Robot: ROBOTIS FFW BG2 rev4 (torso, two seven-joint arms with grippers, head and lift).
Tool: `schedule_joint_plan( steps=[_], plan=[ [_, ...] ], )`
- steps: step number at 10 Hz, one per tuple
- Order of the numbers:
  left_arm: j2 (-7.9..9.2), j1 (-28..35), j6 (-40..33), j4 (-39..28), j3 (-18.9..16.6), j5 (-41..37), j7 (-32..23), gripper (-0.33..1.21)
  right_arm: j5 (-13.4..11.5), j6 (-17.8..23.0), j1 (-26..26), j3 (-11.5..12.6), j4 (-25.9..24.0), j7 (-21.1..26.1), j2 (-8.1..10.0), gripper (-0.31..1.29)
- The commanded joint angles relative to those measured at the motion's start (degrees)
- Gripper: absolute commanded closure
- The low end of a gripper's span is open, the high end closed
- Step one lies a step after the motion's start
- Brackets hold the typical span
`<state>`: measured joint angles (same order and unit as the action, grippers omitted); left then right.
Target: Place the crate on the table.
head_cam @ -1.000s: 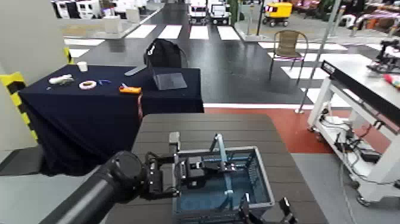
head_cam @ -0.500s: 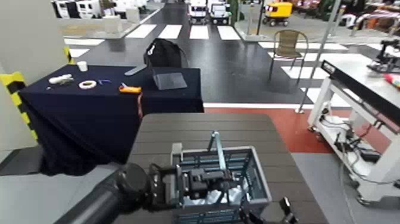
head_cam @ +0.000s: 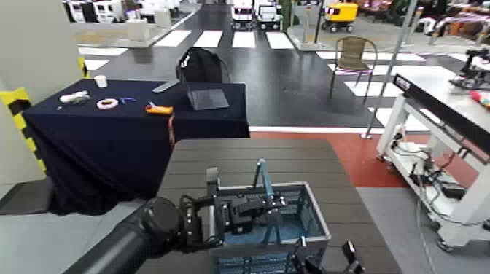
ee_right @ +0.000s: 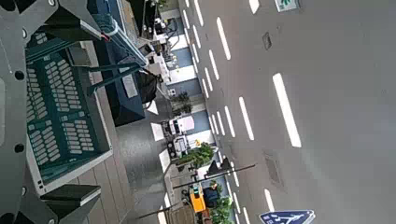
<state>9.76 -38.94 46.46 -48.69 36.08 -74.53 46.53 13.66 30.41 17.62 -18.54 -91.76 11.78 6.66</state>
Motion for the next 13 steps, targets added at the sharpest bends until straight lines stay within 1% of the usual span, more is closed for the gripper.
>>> schedule_joint_plan(
  steps=[1, 3, 4, 6, 8, 9, 10, 11, 12, 13],
  plan=[
    [0.18, 0.10, -2.96, -1.24, -1.10, 0.79, 0.67, 0.25, 0.14, 0.00, 0.05, 0.00, -0.09, 0.00, 0.02, 0.14],
    [0.61, 0.98, -6.12, -4.58, -4.61, 7.03, -0.03, 0.20, 0.23, -0.26, 0.22, 0.26, -0.18, 0.00, 0.10, 0.14],
    [0.97, 2.03, -7.70, -7.21, -7.16, 10.72, -1.62, 0.20, 0.23, -0.44, 0.22, 0.26, -0.27, 0.00, 0.02, 0.14],
    [2.64, 6.69, -9.72, -16.35, -13.40, 15.91, -8.65, 0.20, 0.23, -0.52, 0.31, 0.35, -0.35, 0.00, 0.10, 0.14],
    [3.51, 13.72, -10.78, -29.27, -21.75, 23.55, -17.44, 0.20, 0.23, -0.61, 0.40, 0.44, -0.53, 0.00, 0.02, 0.14],
    [4.04, 17.85, -12.98, -35.16, -24.12, 25.66, -21.92, 0.20, 0.23, -0.70, 0.49, 0.61, -0.62, 0.00, 0.02, 0.14],
    [4.04, 21.98, -16.76, -40.70, -26.23, 28.30, -26.22, 0.20, 0.23, -0.79, 0.58, 0.79, -0.70, 0.00, 0.02, 0.14],
    [2.99, 27.17, -21.06, -46.06, -28.78, 31.90, -30.53, 0.20, 0.23, -0.79, 0.66, 0.97, -0.79, 0.00, -0.07, 0.14],
    [1.93, 31.39, -24.67, -50.19, -30.63, 36.65, -33.43, 0.20, 0.05, -0.79, 0.84, 1.23, -0.88, -0.17, -0.25, 0.14],
    [1.93, 34.64, -29.94, -51.69, -30.45, 39.73, -35.37, 0.20, -0.04, -0.70, 0.93, 1.41, -0.97, -0.17, -0.25, 0.14]
  ],
)
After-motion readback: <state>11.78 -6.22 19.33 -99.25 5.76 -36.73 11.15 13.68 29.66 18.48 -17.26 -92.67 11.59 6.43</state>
